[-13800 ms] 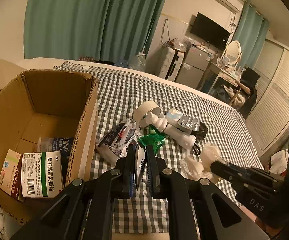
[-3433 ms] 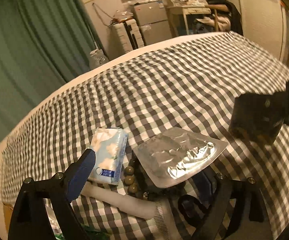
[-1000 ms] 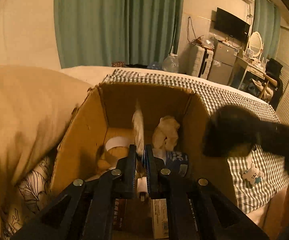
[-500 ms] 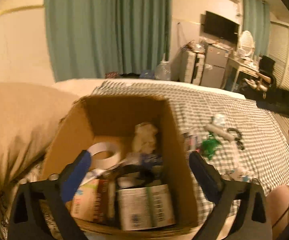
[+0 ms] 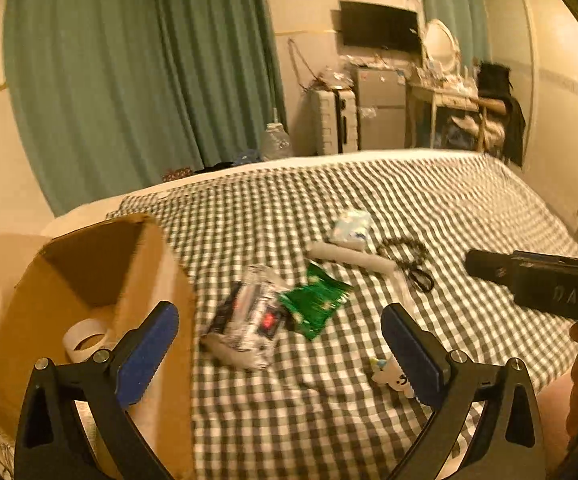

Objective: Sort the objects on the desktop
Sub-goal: 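Grasp the white bear figurine with the left tool, then grasp the clear plastic comb with the right tool, then carry the bear and comb over the box and open both tools, then move both open tools back toward the remaining pile, then grasp the green sachet with the left tool while the right tool grasps the bead bracelet, then carry the green sachet and bead bracelet over the cardboard box, then open both tools to drop the sachet and bracelet into the box, then move both open tools back over the silver packet and hair tie, then grasp the silver foil packet with the left tool while the right tool grasps the black hair tie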

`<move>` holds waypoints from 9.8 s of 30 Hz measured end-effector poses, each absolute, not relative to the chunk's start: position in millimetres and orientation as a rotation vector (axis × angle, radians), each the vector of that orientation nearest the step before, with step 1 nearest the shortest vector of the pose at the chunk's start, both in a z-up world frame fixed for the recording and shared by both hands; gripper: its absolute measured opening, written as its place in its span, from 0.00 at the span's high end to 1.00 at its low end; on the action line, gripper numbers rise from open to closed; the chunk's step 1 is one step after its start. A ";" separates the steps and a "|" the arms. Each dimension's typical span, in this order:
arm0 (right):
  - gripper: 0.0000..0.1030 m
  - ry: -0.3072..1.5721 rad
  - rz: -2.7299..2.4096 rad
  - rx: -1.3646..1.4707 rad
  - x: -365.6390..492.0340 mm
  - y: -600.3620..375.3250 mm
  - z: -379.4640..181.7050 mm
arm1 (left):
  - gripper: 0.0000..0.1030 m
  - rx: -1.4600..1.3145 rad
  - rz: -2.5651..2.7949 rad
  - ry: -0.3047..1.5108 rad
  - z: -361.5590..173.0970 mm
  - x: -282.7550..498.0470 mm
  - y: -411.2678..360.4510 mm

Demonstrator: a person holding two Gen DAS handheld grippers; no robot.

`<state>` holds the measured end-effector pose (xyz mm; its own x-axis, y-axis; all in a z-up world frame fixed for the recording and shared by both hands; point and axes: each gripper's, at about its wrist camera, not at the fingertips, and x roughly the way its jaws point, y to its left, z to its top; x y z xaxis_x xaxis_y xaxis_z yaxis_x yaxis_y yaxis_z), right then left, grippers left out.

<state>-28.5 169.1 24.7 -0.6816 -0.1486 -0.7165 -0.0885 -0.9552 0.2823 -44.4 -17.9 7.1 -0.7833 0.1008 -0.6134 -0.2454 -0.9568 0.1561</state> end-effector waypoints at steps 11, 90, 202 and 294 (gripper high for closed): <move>0.26 -0.605 -2.852 1.357 -64.2 227.8 -31.1 | 0.00 -1.181 2.543 0.297 -81.2 -48.9 63.4; 0.74 -0.026 -2.658 1.761 -74.7 121.0 -90.7 | 0.35 -1.040 2.794 -0.083 -24.3 -32.3 -79.9; 0.89 -0.362 -2.839 1.103 -46.1 185.0 58.0 | 0.49 -1.014 2.638 0.174 18.9 -86.2 9.8; 0.58 -0.302 -2.679 1.569 -137.3 188.2 -84.3 | 0.01 -1.336 2.703 0.388 -129.1 -172.3 -23.4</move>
